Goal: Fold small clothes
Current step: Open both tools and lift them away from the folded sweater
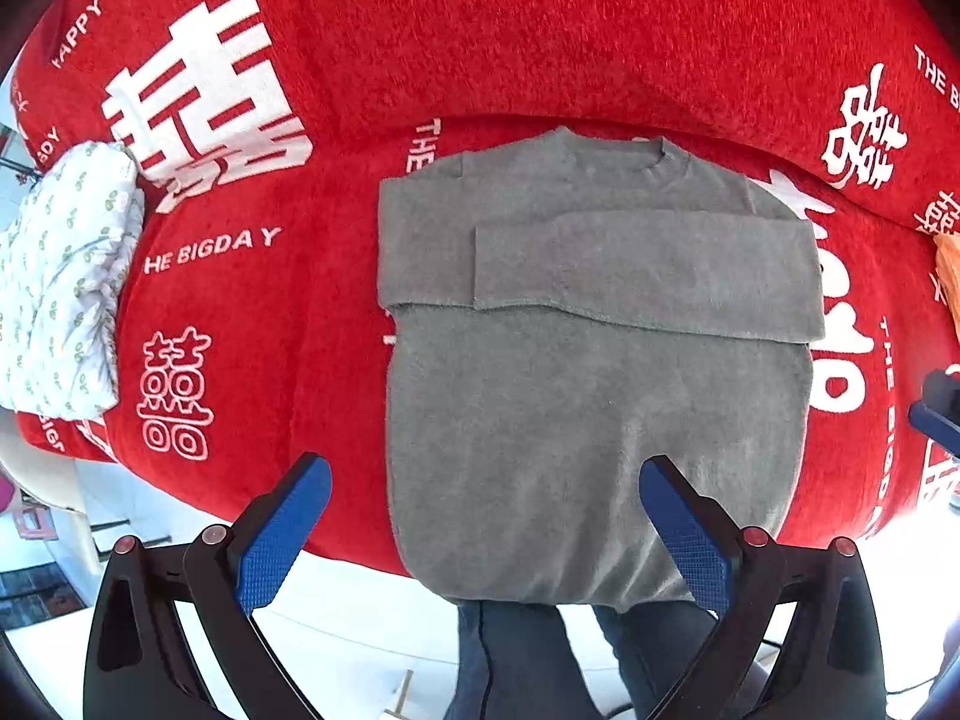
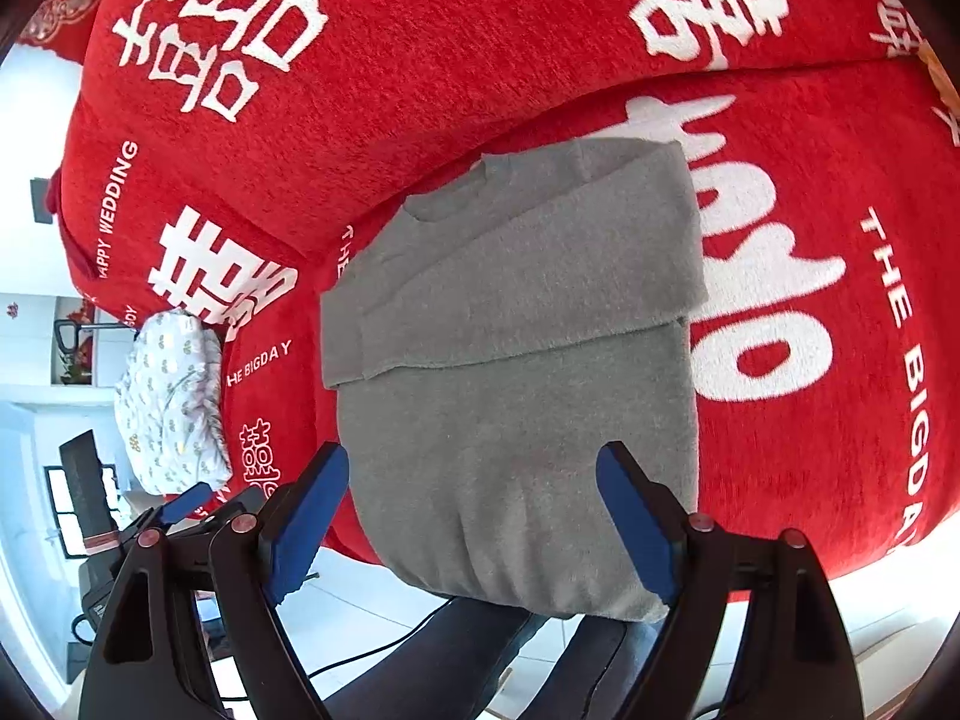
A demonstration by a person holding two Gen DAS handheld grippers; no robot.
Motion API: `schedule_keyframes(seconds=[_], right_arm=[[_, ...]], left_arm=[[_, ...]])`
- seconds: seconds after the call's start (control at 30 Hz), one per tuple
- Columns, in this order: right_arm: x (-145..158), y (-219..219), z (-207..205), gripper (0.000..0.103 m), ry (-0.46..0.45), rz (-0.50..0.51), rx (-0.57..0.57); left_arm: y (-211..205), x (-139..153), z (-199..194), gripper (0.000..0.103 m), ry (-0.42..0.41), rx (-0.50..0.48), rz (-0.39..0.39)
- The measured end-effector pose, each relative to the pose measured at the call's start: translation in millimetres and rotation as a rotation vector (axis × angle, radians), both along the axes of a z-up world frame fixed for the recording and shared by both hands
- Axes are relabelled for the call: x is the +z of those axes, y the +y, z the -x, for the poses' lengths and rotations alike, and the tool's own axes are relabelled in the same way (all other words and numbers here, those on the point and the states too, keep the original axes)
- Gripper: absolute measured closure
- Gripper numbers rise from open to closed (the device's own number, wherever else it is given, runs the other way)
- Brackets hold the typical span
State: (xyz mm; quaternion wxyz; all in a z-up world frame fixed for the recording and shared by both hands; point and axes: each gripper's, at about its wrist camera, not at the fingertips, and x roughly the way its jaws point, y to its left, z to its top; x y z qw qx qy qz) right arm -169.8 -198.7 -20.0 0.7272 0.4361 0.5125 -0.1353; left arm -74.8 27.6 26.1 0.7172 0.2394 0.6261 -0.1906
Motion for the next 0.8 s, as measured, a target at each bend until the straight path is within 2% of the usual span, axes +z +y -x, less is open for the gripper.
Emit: schedule_keyframes(seconds=[0.27, 0.5, 0.8], right_arm=[[-19, -4, 25, 0.016, 0.012, -0.073, -0.027], [-42, 7, 37, 0.016, 0.053, -0.142, -0.030], [-59, 38, 44, 0.016, 0.105, -0.110, -0.032]], left_arm=[[3, -11, 18, 0.000, -0.004, 0.001, 0.004], [20, -26, 28, 0.000, 0.036, 0.023, 0.019], [56, -57, 32, 0.000, 0.058, -0.018, 0.032]])
